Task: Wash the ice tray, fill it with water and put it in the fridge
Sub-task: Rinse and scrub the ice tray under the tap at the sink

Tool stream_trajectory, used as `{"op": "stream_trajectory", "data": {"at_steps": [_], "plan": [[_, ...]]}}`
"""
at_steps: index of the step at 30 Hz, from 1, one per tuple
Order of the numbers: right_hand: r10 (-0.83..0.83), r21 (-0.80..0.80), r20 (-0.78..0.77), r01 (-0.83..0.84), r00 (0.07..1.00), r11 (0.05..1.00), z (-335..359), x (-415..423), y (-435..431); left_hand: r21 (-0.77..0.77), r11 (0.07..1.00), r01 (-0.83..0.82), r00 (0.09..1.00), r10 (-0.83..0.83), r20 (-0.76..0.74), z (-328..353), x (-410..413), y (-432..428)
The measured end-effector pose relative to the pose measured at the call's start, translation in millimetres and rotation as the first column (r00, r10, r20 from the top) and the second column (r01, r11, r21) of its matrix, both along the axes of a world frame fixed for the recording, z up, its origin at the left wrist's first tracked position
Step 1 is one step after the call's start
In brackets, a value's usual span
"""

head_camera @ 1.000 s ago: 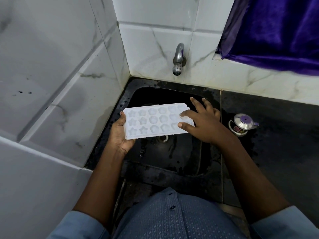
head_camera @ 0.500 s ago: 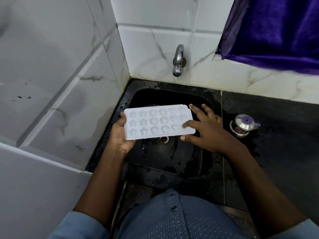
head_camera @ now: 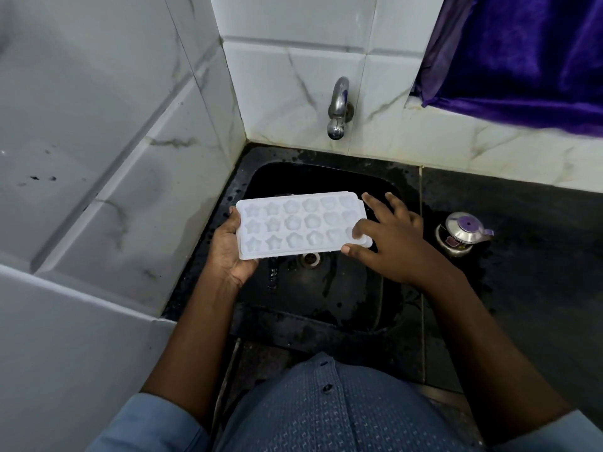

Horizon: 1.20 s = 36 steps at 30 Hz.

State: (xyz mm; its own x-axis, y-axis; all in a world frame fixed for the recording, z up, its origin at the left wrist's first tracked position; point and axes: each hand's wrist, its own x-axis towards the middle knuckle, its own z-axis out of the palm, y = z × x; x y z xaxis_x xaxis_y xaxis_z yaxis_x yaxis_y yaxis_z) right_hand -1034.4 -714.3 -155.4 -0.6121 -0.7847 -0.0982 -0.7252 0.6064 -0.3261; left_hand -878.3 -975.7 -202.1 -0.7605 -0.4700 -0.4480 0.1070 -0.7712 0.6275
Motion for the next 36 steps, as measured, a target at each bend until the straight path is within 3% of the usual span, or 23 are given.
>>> {"op": "stream_trajectory", "data": {"at_steps": [12, 26, 30, 36], "plan": [[0.002, 0.006, 0.008, -0.002, 1.000, 1.000, -1.1, -0.8, -0.8, 0.034, 0.999, -0.001, 1.000, 0.001, -0.008, 2.9, -1.6, 6.0], [0.029, -0.108, -0.013, -0.030, 1.000, 0.994, 3.4, 9.6, -0.8, 0.021, 1.000, 0.001, 1.000, -0.001, 0.001, -1.3, -1.5, 5.2], [0.097, -0.048, -0.021, -0.097, 0.995, 0.994, 2.0, 18.7, -7.7, -0.003, 1.000, 0.001, 1.000, -0.001, 0.020, -1.2, -2.9, 8.3], [0.037, -0.006, -0.038, -0.037, 0.999, 0.999, 1.4, 23.9, -10.2, 0.005, 1.000, 0.007, 1.000, -0.007, 0.007, 4.8, -1.3, 11.6]]}}
